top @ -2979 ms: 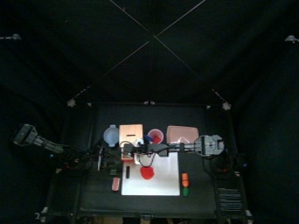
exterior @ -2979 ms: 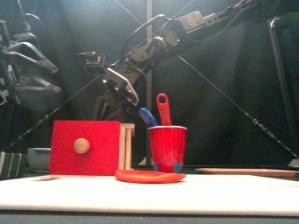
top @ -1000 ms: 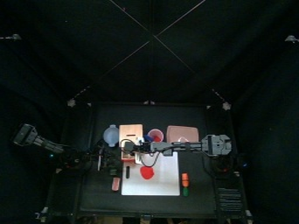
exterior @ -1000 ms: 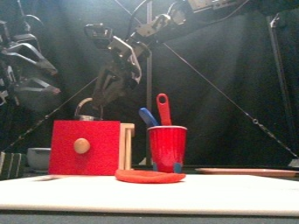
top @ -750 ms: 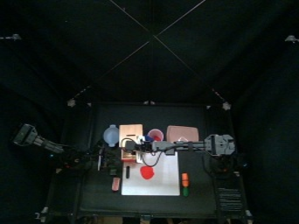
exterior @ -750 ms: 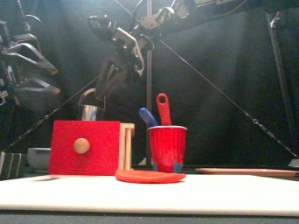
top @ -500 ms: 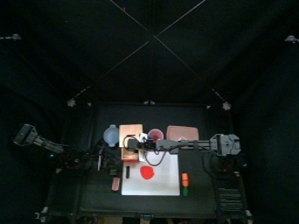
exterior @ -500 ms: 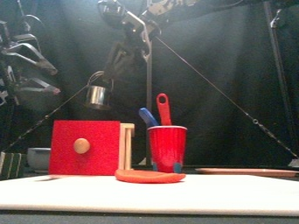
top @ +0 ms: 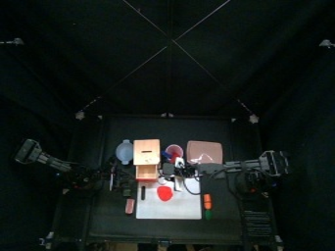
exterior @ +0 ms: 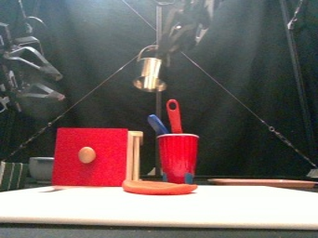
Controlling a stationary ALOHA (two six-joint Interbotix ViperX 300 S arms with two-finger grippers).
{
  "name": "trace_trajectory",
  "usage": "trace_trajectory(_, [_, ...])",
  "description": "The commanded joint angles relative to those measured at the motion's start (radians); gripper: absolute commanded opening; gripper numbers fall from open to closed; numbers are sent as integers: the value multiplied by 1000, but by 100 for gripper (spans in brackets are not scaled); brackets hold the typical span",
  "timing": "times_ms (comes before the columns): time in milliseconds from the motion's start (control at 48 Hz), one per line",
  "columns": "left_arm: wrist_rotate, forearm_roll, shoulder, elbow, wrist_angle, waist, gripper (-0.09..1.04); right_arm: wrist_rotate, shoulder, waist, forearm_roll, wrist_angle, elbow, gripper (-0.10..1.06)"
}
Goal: Get the cutter from the drawer then cut the dough then place the extra dough in the bowl
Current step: Place the cutter on the board
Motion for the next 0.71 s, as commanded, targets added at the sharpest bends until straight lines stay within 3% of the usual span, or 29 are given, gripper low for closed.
trace_trajectory(21, [2,3,-2,-14,-5,8,81,63,-91,29,0,-29,92,56])
trace_trajectory(167, [3,3,-2,-18,-5,31,81,133,-127,66,-12,-84,222,56])
trace_trajectory(417, [5,6,-2,-41,-5,80,81,143,-118,66,6,-244,382,57])
trace_trajectory(708, [5,6,-2,-58,-5,129,81,141,-107,-11,25,-362,512,61])
